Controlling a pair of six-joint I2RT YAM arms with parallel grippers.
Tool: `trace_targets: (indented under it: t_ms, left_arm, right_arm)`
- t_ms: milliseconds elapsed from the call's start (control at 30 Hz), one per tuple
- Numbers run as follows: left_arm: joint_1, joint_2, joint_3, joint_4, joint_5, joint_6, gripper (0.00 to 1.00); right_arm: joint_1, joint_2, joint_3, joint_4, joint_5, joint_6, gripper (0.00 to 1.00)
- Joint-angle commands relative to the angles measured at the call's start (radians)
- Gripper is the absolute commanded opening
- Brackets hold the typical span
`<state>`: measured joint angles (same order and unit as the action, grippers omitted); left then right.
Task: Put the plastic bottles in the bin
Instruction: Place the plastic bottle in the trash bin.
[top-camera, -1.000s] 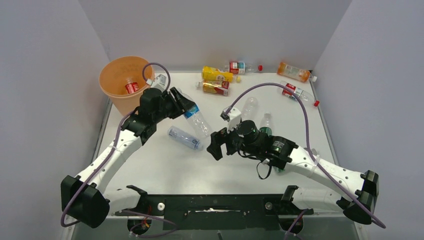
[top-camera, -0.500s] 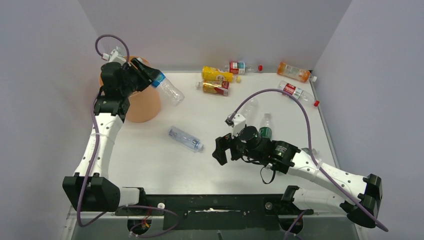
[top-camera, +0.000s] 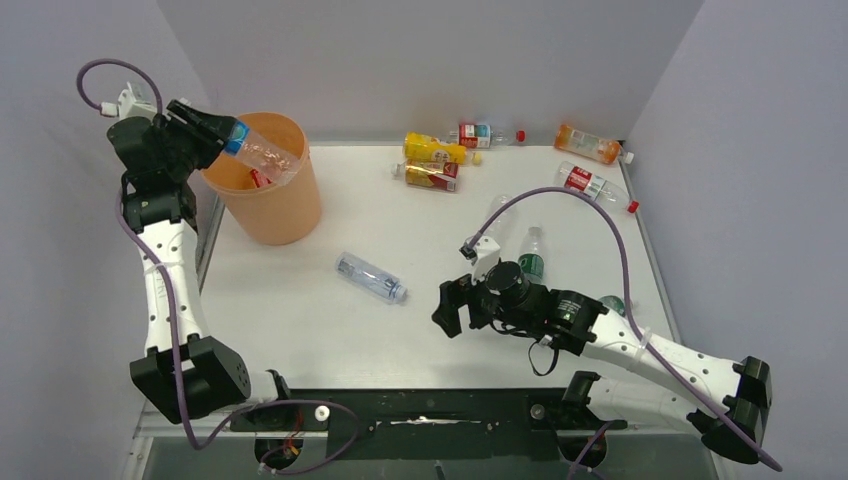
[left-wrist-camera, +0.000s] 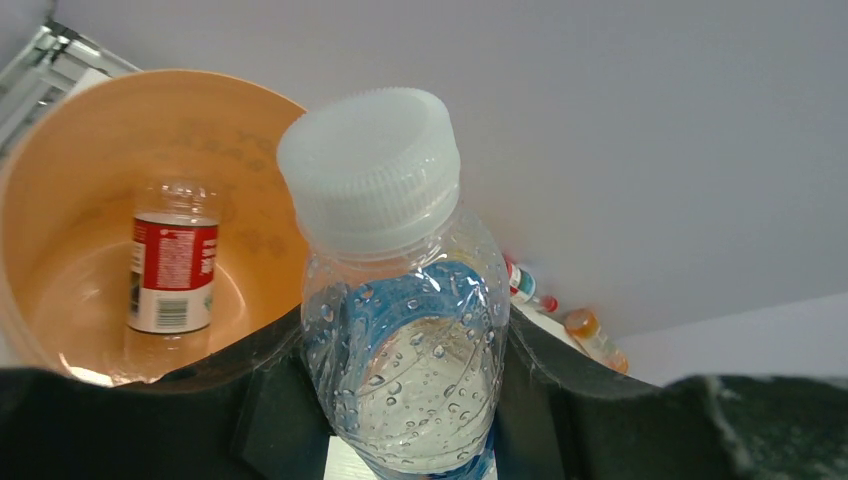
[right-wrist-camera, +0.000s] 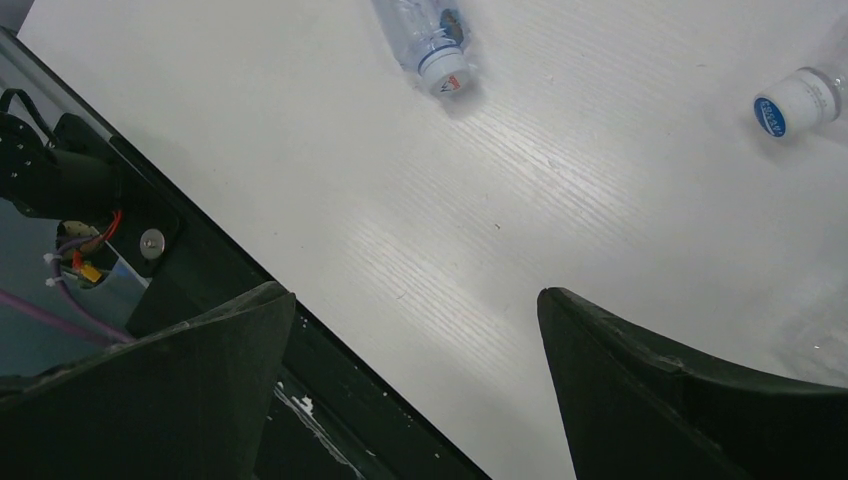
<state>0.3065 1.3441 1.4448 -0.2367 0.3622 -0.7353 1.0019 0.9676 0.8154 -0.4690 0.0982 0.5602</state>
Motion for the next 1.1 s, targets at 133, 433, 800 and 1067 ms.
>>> trace_targets:
  t_ms: [133,433,800,1067]
  left_arm:
    - [0.108,0.044,0.034,0.077,0.037,0.028,0.39]
    - [0.115,0.118,0.022,0.114,0.064,0.031,0.61]
    - [0.115,0.178,0.038,0.105,0.038,0.076,0.76]
    - [0.115,0.206,0.081,0.081,0.012,0.093,0.8]
  right_arm:
    - [0.003,-0.003,-0.021,0.042,0.009,0.023,0.98]
    - [0.002,0.021,-0.02,0.058,-0.002,0.021,0.98]
    - [0.002,0.063,-0.012,0.077,-0.015,0.021,0.98]
    - [0.002,0.12,-0.003,0.109,-0.038,0.015,0.98]
